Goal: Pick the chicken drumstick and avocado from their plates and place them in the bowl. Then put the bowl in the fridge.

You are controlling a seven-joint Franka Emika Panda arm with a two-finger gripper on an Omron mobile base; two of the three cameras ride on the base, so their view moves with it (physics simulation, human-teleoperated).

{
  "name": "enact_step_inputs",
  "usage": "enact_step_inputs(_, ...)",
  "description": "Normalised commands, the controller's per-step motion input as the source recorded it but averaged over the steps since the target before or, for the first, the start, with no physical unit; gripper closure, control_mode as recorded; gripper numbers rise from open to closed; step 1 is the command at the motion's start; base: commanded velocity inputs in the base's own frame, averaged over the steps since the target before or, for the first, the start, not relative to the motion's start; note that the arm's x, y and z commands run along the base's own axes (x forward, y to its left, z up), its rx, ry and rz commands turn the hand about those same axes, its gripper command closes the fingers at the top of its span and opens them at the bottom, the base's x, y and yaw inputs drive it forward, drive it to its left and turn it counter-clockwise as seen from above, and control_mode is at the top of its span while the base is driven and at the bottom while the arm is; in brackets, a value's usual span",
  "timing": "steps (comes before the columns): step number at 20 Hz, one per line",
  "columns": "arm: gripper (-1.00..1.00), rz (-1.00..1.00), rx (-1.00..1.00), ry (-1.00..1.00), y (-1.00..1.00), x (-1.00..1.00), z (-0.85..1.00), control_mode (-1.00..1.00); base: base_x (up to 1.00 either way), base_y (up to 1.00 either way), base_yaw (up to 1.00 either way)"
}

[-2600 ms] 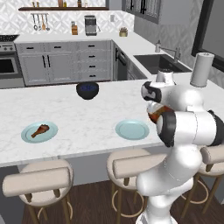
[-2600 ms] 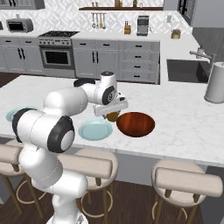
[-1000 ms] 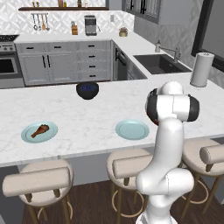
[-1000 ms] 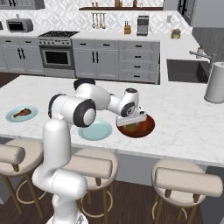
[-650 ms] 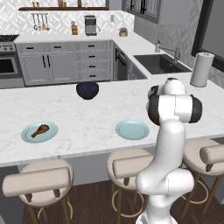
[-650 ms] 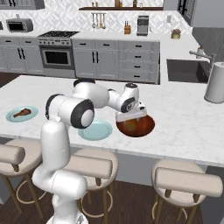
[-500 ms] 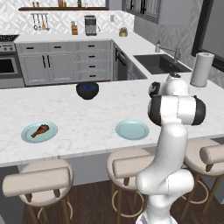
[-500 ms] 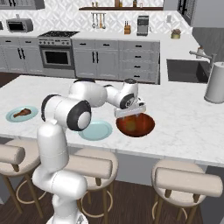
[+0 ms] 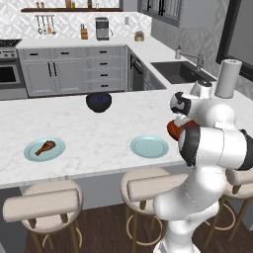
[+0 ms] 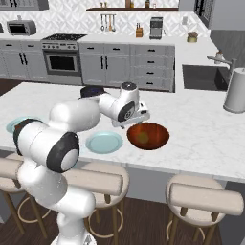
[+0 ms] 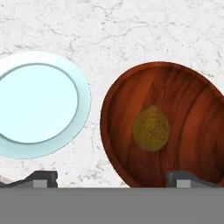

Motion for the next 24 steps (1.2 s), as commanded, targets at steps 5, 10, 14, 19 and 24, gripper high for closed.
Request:
enact_step_inputs(5,-1.0,-0.17,0.0,-0.04,0.99,-0.96,0.0,-1.0,0.0,0.0,0.0)
enact_step_inputs(10,-1.0,-0.1,0.0,0.0,1.0,-0.47,0.04,-1.0,0.0,0.0,0.0)
enact_step_inputs(14,-1.0,-0.03,0.0,-0.03,1.0,-0.37,0.09,-1.0,0.0,0.0,0.0)
enact_step_inputs(19,-1.0,-0.05,0.0,-0.02,1.0,-0.1,0.01,-1.0,0.0,0.0,0.0)
enact_step_inputs(24,-1.0,-0.01,0.07,0.0,0.98,0.05,0.07,-1.0,0.0,0.0,0.0)
